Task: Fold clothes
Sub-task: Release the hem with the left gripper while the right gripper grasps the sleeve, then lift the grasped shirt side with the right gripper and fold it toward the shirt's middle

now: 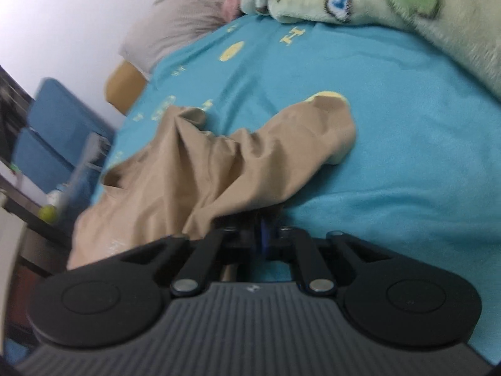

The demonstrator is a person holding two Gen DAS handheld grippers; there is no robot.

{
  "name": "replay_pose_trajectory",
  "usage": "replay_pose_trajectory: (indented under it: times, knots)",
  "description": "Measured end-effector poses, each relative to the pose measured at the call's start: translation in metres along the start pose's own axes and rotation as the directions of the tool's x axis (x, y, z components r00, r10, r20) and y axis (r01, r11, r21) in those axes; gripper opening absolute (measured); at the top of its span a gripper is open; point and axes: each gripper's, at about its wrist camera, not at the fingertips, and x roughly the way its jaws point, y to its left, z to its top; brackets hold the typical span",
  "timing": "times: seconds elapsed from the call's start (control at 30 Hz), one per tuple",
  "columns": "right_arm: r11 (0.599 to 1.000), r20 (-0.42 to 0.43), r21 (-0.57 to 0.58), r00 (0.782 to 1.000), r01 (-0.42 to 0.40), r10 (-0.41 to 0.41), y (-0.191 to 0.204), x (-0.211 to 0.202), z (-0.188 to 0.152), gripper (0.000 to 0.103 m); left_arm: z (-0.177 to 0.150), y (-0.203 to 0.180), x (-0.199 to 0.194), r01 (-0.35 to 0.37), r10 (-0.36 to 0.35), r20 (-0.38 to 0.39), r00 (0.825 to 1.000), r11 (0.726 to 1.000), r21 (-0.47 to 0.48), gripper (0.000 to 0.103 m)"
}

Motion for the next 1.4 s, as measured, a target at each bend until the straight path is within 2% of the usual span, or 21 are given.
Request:
replay_pose_trajectory:
  times: [0.1, 0.23, 0.37, 0.5, 0.67, 0.73, 0.77, 0.83, 0.87, 0.9, 0.97, 1.1, 1.23, 1.3, 1.4]
  knots:
    - [0.997, 0.067, 0.026, 0.995, 0.069, -0.070, 0.000, -0.023, 0.008, 0.006, 0.000, 0.000, -0.002, -0.004, 0.004, 0.008, 1.000, 1.000, 0.003, 0.098]
    - [0.988, 0.162, 0.045, 0.975, 0.146, -0.152, -0.008, -0.060, 0.025, 0.006, 0.001, -0.001, -0.006, -0.005, 0.005, 0.022, 1.000, 1.000, 0.005, 0.098]
    - [0.982, 0.187, 0.093, 0.966, 0.162, -0.178, -0.022, -0.086, 0.029, 0.006, 0.002, -0.001, -0.012, -0.010, 0.010, 0.036, 0.999, 1.000, 0.005, 0.098]
    - [0.966, 0.200, 0.044, 0.945, 0.254, -0.258, -0.022, -0.101, 0.029, 0.006, 0.002, -0.003, -0.017, -0.021, 0.020, 0.051, 0.999, 1.000, 0.012, 0.098]
    - [0.966, 0.200, 0.002, 0.946, 0.258, -0.253, -0.018, -0.116, 0.024, 0.009, 0.001, -0.009, -0.023, -0.042, 0.039, 0.072, 0.997, 0.998, 0.048, 0.098]
    - [0.973, 0.196, 0.019, 0.953, 0.232, -0.231, -0.015, -0.121, 0.022, 0.009, 0.000, -0.011, -0.025, -0.050, 0.045, 0.082, 0.996, 0.997, 0.065, 0.098]
    - [0.977, 0.192, 0.035, 0.958, 0.210, -0.213, -0.014, -0.122, 0.021, 0.013, 0.000, -0.012, -0.027, -0.052, 0.046, 0.086, 0.995, 0.996, 0.073, 0.098]
    - [0.985, 0.178, 0.088, 0.971, 0.148, -0.162, -0.015, -0.124, 0.018, 0.048, -0.001, -0.014, -0.030, -0.053, 0.045, 0.092, 0.995, 0.995, 0.083, 0.098]
    - [0.986, 0.168, 0.126, 0.978, 0.105, -0.125, -0.017, -0.123, 0.015, 0.083, -0.001, -0.015, -0.031, -0.052, 0.043, 0.094, 0.995, 0.995, 0.087, 0.098]
    - [0.982, 0.148, 0.182, 0.986, 0.047, -0.075, -0.022, -0.118, 0.010, 0.094, -0.002, -0.016, -0.033, -0.049, 0.041, 0.095, 0.995, 0.995, 0.090, 0.098]
    - [0.951, 0.104, 0.305, 0.994, -0.055, 0.025, -0.033, -0.104, 0.001, 0.091, -0.002, -0.016, -0.035, -0.045, 0.037, 0.095, 0.995, 0.995, 0.092, 0.098]
    - [0.874, 0.131, 0.479, 0.991, -0.085, 0.025, -0.050, -0.077, -0.031, 0.093, -0.003, -0.015, -0.038, -0.042, 0.033, 0.096, 0.995, 0.995, 0.094, 0.098]
    - [0.891, 0.146, 0.449, 0.989, -0.062, -0.005, -0.055, -0.045, -0.043, 0.092, -0.002, -0.014, -0.033, -0.038, 0.030, 0.087, 0.996, 0.995, 0.091, 0.098]
    - [0.917, 0.213, 0.387, 0.977, -0.097, 0.013, -0.051, -0.039, -0.042, 0.091, -0.002, -0.013, -0.030, -0.032, 0.025, 0.079, 0.997, 0.996, 0.087, 0.098]
    - [0.938, 0.259, 0.318, 0.964, -0.137, 0.053, -0.042, -0.023, -0.035, 0.091, -0.002, -0.012, -0.024, -0.017, 0.012, 0.066, 0.998, 0.997, 0.076, 0.098]
